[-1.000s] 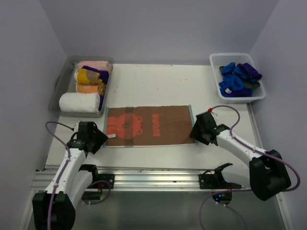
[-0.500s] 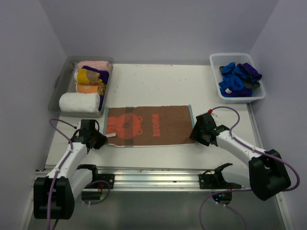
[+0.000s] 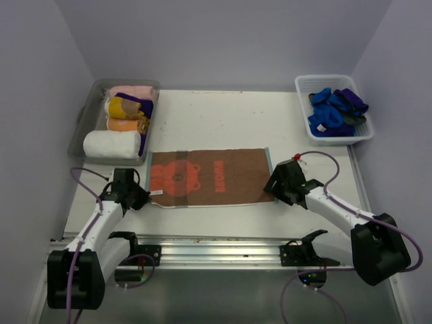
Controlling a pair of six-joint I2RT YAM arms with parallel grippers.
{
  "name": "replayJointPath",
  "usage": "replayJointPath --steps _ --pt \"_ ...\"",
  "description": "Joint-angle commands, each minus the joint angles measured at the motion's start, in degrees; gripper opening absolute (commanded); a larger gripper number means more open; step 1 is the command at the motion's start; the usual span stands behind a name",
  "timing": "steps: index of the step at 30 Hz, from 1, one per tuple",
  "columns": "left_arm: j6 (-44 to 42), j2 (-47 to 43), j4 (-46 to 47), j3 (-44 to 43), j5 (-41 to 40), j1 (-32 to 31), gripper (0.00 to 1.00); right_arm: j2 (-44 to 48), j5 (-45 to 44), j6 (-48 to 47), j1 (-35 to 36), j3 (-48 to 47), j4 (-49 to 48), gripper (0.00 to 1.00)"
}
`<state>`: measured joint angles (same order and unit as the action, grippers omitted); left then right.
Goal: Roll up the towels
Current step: Flatten the towel
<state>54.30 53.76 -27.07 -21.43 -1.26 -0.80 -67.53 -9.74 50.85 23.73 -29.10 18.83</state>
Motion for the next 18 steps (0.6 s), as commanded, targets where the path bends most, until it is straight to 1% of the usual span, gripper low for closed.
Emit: replayJointPath --steps 1,2,3,6,9,12,15,18 --pt "-0.69 -1.11 -0.79 -2.74 -0.94 -0.08 0.0 3.27 -3.97 1.53 0.0 2.73 7.61 0.71" --pt "-0.69 -1.11 -1.05 -3.26 -1.55 -0.08 0.0 4.5 -4.23 1.45 0.0 3.0 8.23 0.7" --pt "-0.6 -1.55 -1.58 -3.44 -1.64 -0.08 0.0 4.94 -3.98 1.44 0.0 3.7 8.41 0.64" --pt "-0.6 -1.99 -1.76 -4.06 -1.73 -0.08 0.0 4.6 -2.66 1.27 0.01 5.02 7.71 0.57" --pt "-0.69 -1.73 -1.76 -4.23 -1.64 -0.08 0.0 3.9 -0.99 0.74 0.09 5.81 6.4 0.55" --pt "-0.69 -1.46 -1.5 -4.06 -1.29 -0.08 0.0 3.11 -0.37 0.3 0.18 5.55 4.99 0.56" --pt "-0.69 -1.55 -1.5 -3.97 -1.2 -0.08 0.0 2.23 0.68 0.21 0.79 5.46 4.02 0.5" --pt "-0.6 -1.81 -1.41 -3.71 -1.12 -0.08 0.0 2.22 -0.45 0.21 2.54 5.46 4.28 0.49"
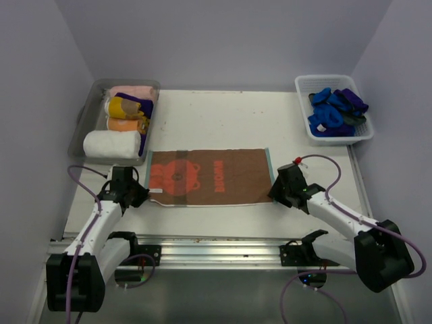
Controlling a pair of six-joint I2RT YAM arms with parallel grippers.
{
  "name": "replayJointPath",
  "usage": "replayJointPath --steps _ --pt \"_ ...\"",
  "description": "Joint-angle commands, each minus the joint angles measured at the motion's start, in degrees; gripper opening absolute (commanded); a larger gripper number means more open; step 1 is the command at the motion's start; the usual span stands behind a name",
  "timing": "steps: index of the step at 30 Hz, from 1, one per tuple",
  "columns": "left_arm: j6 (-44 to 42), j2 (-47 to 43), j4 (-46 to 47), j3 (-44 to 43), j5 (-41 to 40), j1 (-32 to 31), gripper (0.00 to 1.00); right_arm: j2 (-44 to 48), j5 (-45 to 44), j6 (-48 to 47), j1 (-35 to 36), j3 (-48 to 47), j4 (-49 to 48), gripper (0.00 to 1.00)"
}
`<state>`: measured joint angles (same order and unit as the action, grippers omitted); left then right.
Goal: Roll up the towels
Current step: Flatten the towel
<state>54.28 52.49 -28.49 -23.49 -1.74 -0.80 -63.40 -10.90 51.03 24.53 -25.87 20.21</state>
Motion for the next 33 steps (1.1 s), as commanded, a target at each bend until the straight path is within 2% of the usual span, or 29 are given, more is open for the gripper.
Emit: replayJointPath --steps 1,3,4,7,10,12,17,22,25,33 --pt "-0.49 -0.46 0.1 -1.65 -0.64 -0.08 0.0 -1.91 0.44 0.3 2.09 2.05 3.43 0.49" --pt "-0.49 -0.46 0.28 -1.39 -0.37 -0.08 0.0 -2.26 0.44 0.57 2.88 2.14 3.17 0.44" --pt "-0.49 -0.55 0.36 -1.3 -0.28 -0.08 0.0 -2.35 0.61 0.65 2.89 2.22 2.48 0.29" --pt "-0.67 -0.55 0.54 -1.56 -0.2 -0.08 0.0 -1.56 -1.39 1.01 2.89 1.7 3.51 0.0" --pt "-1.89 -0.55 0.11 -3.49 0.51 -0.08 0.0 1.86 -5.95 -0.56 2.71 -2.42 8.87 0.0" --pt "-2.51 -0.02 -1.3 -7.7 0.86 -0.08 0.0 5.9 -8.69 -2.41 1.92 -7.41 12.46 0.0" --pt "-5.5 2.96 -4.02 -22.81 5.16 0.01 0.0 9.69 -16.17 -9.79 0.34 -23.13 17.67 0.0" --pt "-8.14 3.23 -7.53 -36.25 7.7 0.01 0.0 13.64 -20.65 -13.84 0.25 -33.36 22.33 0.0" --pt "-8.75 1.92 -9.12 -39.87 8.41 0.01 0.0 17.23 -22.06 -14.73 0.25 -37.58 25.14 0.0" --pt "-10.67 -4.85 -11.67 -41.02 13.86 0.01 0.0 25.42 -22.24 -13.06 0.25 -42.24 34.09 0.0"
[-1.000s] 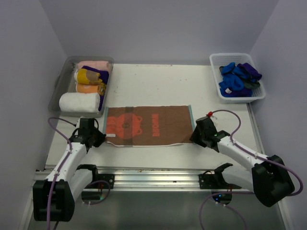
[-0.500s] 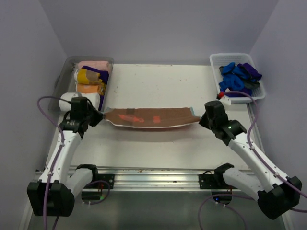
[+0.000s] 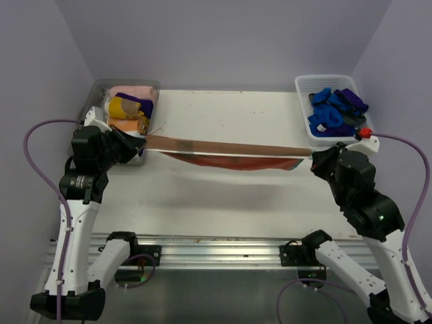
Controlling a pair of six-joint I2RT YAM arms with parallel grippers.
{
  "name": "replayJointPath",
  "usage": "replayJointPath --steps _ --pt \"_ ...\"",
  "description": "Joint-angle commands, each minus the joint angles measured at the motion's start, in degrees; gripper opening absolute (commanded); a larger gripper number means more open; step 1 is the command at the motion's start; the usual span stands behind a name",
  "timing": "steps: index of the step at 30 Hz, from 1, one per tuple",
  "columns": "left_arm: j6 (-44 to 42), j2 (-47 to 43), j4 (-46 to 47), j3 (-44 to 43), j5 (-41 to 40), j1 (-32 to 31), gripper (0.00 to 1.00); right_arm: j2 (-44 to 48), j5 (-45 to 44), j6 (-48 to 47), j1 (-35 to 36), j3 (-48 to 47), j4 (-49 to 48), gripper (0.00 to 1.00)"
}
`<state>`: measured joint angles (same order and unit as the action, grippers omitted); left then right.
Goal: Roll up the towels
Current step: Flatten the towel
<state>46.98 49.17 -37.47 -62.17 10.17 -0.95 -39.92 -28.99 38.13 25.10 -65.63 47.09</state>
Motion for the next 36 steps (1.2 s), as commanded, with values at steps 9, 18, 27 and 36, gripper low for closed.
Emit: replayJointPath --steps 9,18,27,36 --pt "-10.32 -7.68 -17.01 -6.2 7.13 0.16 0.0 8.36 -3.53 5.1 -0.32 -7.15 21.45 0.0" --pt "-7.7 -4.18 -12.02 3.16 4.68 0.16 0.0 0.92 -3.26 2.13 -0.32 4.09 11.64 0.0" --pt "-8.13 26.22 10.04 4.8 0.9 0.16 0.0 -37.47 -3.09 -7.71 -3.21 -2.38 -12.18 0.0" --pt "-7.95 41.45 16.03 0.12 4.5 0.16 0.0 -55.18 -0.71 -11.67 -7.43 -15.58 -16.94 0.0"
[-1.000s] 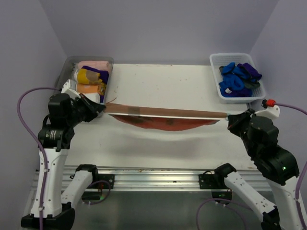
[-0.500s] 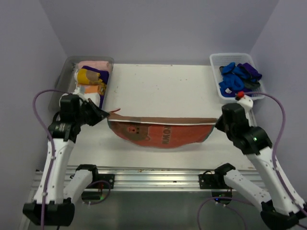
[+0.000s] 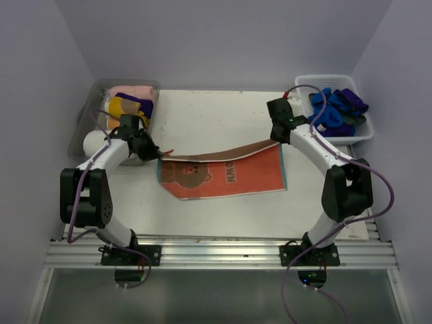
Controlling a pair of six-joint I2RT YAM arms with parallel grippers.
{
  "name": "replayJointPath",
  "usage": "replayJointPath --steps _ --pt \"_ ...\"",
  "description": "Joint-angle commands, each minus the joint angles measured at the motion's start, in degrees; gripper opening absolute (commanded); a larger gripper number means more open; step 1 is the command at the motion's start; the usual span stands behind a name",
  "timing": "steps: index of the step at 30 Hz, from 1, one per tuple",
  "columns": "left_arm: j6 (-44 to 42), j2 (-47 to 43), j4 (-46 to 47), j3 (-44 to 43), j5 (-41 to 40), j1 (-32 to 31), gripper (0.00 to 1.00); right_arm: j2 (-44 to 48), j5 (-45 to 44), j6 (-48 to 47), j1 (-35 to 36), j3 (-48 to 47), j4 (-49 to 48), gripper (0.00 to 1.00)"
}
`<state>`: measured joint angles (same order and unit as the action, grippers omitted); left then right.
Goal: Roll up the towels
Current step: Flatten the towel
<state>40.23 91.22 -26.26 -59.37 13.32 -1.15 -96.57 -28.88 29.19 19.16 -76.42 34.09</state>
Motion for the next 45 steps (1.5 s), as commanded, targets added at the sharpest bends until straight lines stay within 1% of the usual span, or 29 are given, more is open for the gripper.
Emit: replayJointPath --steps 1,5,9,10,12,13,14,15,16,17,18,19,21,22,24,28,30,32,34,35,37,38,39,40,41,42,43,44,45 --pt "-1.73 -2.69 5.16 -2.33 1.36 0.36 0.0 2.26 -0.65 -3.17 -2.36 -4.7 -4.29 0.0" --pt "-3.58 -8.33 3.76 -2.15 0.91 0.36 0.0 7.35 1.55 -3.61 -3.69 -2.42 -4.2 0.0" --pt "-4.72 -15.35 2.44 -1.01 3.99 0.18 0.0 15.87 3.22 -1.42 -3.69 2.23 -3.24 0.0" --pt "-5.07 -19.46 2.44 -0.66 5.99 0.27 0.0 20.85 3.83 -1.07 -3.69 4.42 -3.06 0.0" --pt "-6.03 -23.96 1.75 0.13 7.41 0.18 0.0 26.15 4.27 -0.36 -3.69 5.93 -1.92 0.0" --pt "-6.56 -27.99 1.04 -0.12 7.68 0.18 0.0 28.52 4.62 -0.27 -3.69 6.63 -1.22 0.0" --pt "-7.09 -29.59 -0.09 -0.21 7.77 0.18 0.0 32.9 4.54 -0.45 -3.69 6.55 0.53 0.0" --pt "-7.53 -30.91 -1.85 -1.26 7.6 0.18 0.0 34.59 4.54 -0.8 -3.69 6.2 2.11 0.0" --pt "-8.05 -32.41 -7.43 -2.23 6.29 0.18 0.0 35.92 4.54 -1.15 -3.78 4.72 3.78 0.0" --pt "-8.58 -33.12 -10.1 -3.72 6.19 0.18 0.0 38.8 4.45 -1.85 -3.69 3.92 7.62 0.0" --pt "-9.11 -34.26 -12.3 -3.9 6.02 0.18 0.0 40.14 4.19 -2.03 -3.69 3.22 9.31 0.0" --pt "-9.29 -37.49 -14.93 -3.73 6.01 0.18 0.0 41.98 3.93 -2.47 -3.69 2.86 10.72 0.0" --pt "-9.29 -41.45 -16.71 -2.94 6.01 0.18 0.0 47.06 2.52 -2.82 -3.69 2.6 14.85 0.0" --pt "-9.38 -44.87 -19.15 -2.85 5.58 0.18 0.0 48.48 2.17 -2.82 -3.69 2.42 16.17 0.0" --pt "-9.64 -47.61 -22.06 -3.29 5.14 0.18 0.0 52.43 1.73 -2.12 -3.69 2.16 20.74 0.0" --pt "-9.12 -53.85 -28.48 -4.61 5.4 0.18 0.0 55.87 4.79 0.34 -3.69 0.75 27.34 0.0" --pt "-8.24 -55.88 -30.24 -6.45 5.05 0.18 0.0 56.23 5.85 2.09 -3.69 0.4 30.24 0.0" --pt "-7.71 -55.8 -31.39 -7.85 4.17 0.18 0.0 55.45 6.21 3.06 -3.69 0.92 31.21 0.0" --pt "-6.4 -53.27 -32.62 -7.43 2.16 0.18 0.0 53.78 6.64 2.72 -3.69 4.5 29.3 0.0" --pt "-5.52 -51.6 -32.63 -5.51 1.45 0.27 0.0 50.38 6.47 2.28 -3.69 5.83 26.24 0.0" --pt "-5.34 -45.98 -29.74 -2.17 0.04 0.18 0.0 46.67 6.73 2.1 -3.69 10.65 21.31 0.0" --pt "-4.99 -44.04 -27.55 1.59 -0.31 0.18 0.0 42.22 6.82 2.1 -3.69 12.07 15.72 0.0" --pt "-4.64 -40.11 -21.61 3.54 -0.75 0.18 0.0 40.0 6.65 2.19 -3.69 13.39 12.53 0.0" --pt "-4.55 -37.89 -18.33 6.52 -0.58 0.18 0.0 37.02 5.86 2.19 -3.69 15.06 9.45 0.0" --pt "-4.02 -35.35 -15.52 7.25 -0.32 0.18 0.0 31.16 5.51 2.01 -3.69 14.9 5.07 0.0" --pt "-4.02 -30.1 -9.83 7.78 0.12 0.18 0.0 27.36 4.9 1.49 -3.69 14.64 3.02 0.0" --pt "-3.84 -27.18 -7.51 7.96 -0.14 0.18 0.0 24.1 4.02 1.05 -3.78 13.16 1.26 0.0" --pt "-3.67 -24.36 -5.66 7.35 -0.23 0.18 0.0 17.1 2.53 0.0 -3.78 11.84 -0.93 0.0" --pt "-4.01 -18.42 -2.95 6.65 -0.57 0.18 0.0 13.99 1.91 -0.18 -3.78 10.34 -1.39 0.0"
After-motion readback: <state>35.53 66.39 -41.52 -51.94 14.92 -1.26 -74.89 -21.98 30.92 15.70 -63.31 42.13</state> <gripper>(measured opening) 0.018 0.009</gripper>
